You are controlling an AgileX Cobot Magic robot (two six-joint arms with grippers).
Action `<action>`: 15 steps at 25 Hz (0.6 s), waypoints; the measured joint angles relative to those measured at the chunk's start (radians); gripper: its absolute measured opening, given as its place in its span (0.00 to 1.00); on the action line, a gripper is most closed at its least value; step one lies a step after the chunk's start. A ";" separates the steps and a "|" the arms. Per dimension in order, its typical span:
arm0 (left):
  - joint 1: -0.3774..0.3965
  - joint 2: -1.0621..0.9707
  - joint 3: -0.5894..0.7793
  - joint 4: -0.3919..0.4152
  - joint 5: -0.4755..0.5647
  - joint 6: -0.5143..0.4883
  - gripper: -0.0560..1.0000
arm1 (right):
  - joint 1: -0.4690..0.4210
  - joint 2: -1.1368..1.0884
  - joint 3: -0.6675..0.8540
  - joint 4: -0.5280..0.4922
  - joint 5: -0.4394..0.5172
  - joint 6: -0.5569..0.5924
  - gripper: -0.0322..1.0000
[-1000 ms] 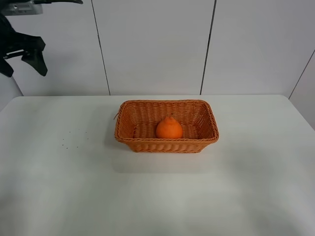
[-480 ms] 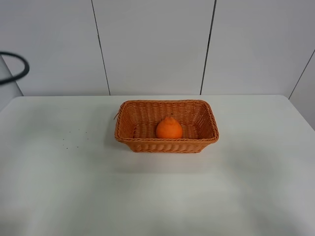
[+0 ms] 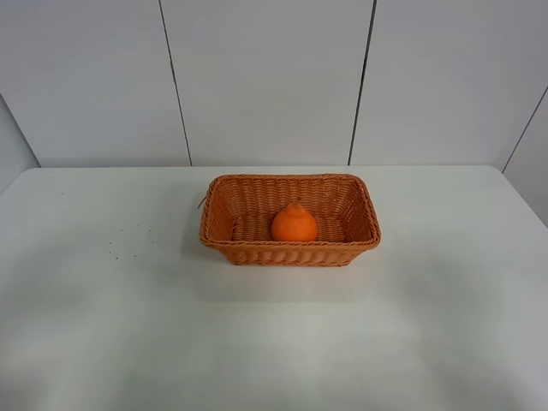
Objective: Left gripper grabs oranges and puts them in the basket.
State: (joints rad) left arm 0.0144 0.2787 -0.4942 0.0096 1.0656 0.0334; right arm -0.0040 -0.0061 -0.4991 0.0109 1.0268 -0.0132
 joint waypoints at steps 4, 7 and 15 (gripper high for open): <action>0.000 -0.120 0.000 -0.010 -0.004 0.000 0.88 | 0.000 0.000 0.000 0.000 0.000 0.000 0.70; 0.000 -0.193 0.000 -0.010 -0.007 -0.001 0.88 | 0.000 0.000 0.000 0.000 0.000 0.000 0.70; 0.000 -0.285 0.001 -0.010 -0.007 -0.006 0.88 | 0.000 0.000 0.000 0.002 0.000 0.000 0.70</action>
State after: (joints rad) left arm 0.0144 -0.0058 -0.4930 0.0000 1.0587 0.0271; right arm -0.0040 -0.0061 -0.4991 0.0127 1.0268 -0.0132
